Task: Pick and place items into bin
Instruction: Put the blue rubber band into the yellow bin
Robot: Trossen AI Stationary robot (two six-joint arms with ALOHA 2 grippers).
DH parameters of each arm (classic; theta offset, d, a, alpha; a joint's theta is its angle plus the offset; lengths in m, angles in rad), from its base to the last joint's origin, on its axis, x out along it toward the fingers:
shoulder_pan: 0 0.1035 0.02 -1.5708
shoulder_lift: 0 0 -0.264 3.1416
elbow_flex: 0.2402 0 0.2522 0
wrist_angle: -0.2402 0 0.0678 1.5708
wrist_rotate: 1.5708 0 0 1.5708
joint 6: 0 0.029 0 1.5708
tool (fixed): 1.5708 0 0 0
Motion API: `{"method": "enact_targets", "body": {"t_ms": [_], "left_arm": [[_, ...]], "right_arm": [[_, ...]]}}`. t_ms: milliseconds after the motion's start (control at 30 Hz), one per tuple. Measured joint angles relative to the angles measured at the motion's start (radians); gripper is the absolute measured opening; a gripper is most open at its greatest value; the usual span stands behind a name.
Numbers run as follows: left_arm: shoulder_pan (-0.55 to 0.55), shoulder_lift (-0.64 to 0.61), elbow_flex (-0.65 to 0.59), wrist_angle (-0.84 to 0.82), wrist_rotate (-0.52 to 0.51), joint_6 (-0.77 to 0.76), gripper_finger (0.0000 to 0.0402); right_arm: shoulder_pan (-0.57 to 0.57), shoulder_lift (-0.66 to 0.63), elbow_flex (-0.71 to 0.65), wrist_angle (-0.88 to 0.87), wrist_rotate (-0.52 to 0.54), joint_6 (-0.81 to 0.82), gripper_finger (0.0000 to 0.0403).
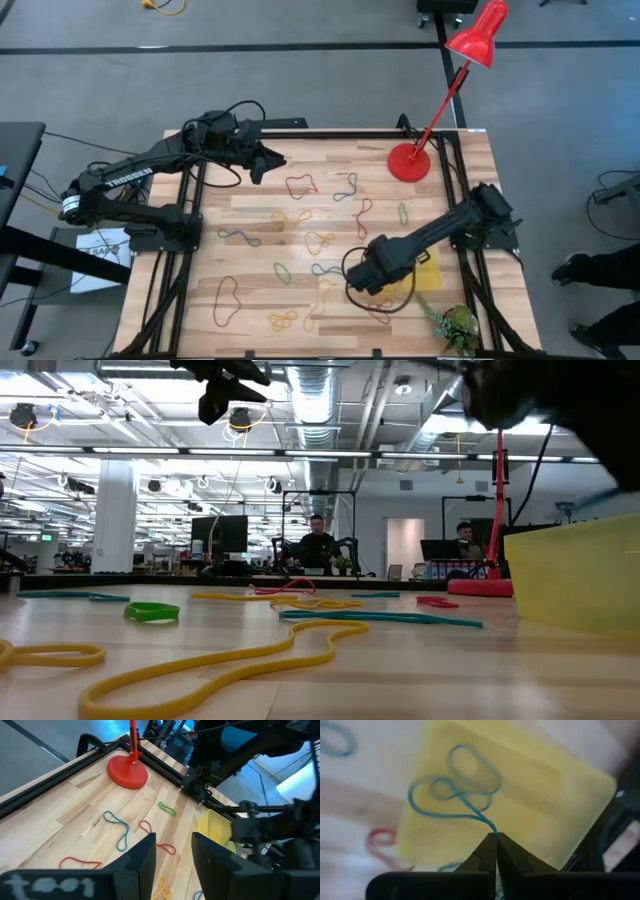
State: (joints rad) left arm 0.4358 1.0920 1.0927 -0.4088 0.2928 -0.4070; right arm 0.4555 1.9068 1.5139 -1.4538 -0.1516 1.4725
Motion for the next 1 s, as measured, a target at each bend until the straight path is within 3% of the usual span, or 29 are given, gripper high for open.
{"method": "enact_targets", "body": {"t_ms": [400, 667, 1000], "left_arm": [[0.0, 0.0, 0.0, 0.002, 0.0, 0.0, 0.0114], [0.0, 0.0, 0.0, 0.003, -0.002, 0.0, 0.0114], [0.0, 0.0, 0.0, 0.003, -0.01, 0.0, 0.0114]], "right_arm": [[-0.087, 0.014, -0.169, 0.303, -0.005, -0.033, 0.0], [-0.122, 0.014, -0.208, 0.322, -0.007, -0.041, 0.0005], [-0.157, 0.014, -0.221, 0.37, -0.032, -0.096, 0.006]]}}
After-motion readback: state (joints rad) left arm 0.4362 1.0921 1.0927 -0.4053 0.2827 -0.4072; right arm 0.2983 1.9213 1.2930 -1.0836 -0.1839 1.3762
